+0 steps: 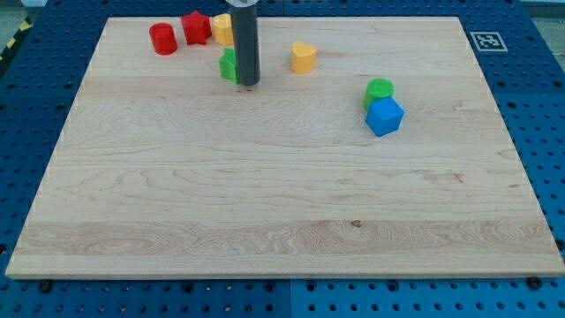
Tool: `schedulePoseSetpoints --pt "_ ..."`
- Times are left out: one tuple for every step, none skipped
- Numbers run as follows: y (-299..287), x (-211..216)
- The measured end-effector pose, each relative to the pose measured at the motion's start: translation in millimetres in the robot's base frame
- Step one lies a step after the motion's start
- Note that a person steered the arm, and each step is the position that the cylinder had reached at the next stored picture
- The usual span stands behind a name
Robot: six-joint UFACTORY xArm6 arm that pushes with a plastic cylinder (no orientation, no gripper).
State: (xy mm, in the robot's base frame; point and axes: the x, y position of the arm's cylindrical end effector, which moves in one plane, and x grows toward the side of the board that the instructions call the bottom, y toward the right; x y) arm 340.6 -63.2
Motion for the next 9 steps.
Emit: schedulePoseSetpoints --pt "-43.3 1.4" --pt "-85.6 1.4" --pt "-101.3 -25.3" --pt "-76.1 -68.2" --pt "34.6 -35.1" --pt "74.4 16.0" --pt "46.3 7.6" --pt "34.7 -6.5" --pt "37.0 -43.3"
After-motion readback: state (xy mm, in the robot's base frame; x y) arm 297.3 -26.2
